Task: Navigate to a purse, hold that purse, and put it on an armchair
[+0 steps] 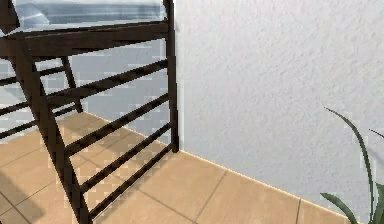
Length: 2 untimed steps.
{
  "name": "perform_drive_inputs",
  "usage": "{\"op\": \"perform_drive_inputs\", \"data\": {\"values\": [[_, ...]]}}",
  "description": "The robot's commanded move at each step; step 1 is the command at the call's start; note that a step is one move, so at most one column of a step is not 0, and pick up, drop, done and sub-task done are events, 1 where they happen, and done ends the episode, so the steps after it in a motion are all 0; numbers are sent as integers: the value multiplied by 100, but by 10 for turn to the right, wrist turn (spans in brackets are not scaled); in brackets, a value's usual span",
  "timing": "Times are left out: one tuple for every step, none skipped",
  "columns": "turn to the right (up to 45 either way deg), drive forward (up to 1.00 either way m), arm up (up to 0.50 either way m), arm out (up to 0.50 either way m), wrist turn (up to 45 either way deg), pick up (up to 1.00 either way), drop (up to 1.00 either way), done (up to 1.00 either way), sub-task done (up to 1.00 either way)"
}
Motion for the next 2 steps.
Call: {"op": "perform_drive_inputs", "data": {"values": [[0, 0, 0, 0, -450, 0, 0, 0, 0], [0, 0, 0, -40, 0, 0, 0, 0, 0]]}}
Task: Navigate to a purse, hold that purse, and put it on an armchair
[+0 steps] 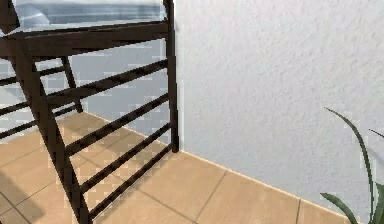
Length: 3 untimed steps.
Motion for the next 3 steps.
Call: {"op": "perform_drive_inputs", "data": {"values": [[-450, 0, 0, 0, 0, 0, 0, 0, 0], [-390, 0, 0, 0, 0, 0, 0, 0, 0], [0, 40, 0, 0, 0, 0, 0, 0, 0]]}}
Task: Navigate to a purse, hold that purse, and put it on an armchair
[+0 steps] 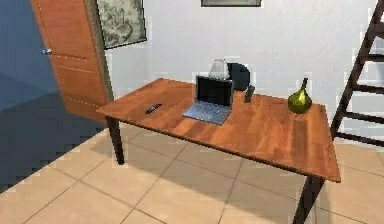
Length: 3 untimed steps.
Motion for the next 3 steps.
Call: {"op": "perform_drive_inputs", "data": {"values": [[-450, 0, 0, 0, 0, 0, 0, 0, 0], [-90, 0, 0, 0, 0, 0, 0, 0, 0], [0, 100, 0, 0, 0, 0, 0, 0, 0]]}}
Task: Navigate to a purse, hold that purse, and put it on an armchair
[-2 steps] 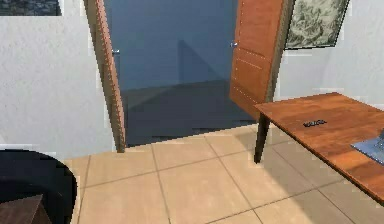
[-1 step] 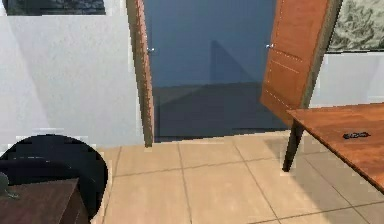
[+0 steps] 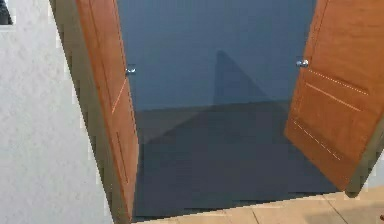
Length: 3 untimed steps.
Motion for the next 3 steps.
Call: {"op": "perform_drive_inputs", "data": {"values": [[0, 60, 0, 0, 0, 0, 0, 0, 0], [0, 100, 0, 0, 0, 0, 0, 0, 0], [-120, 0, 0, 0, 0, 0, 0, 0, 0]]}}
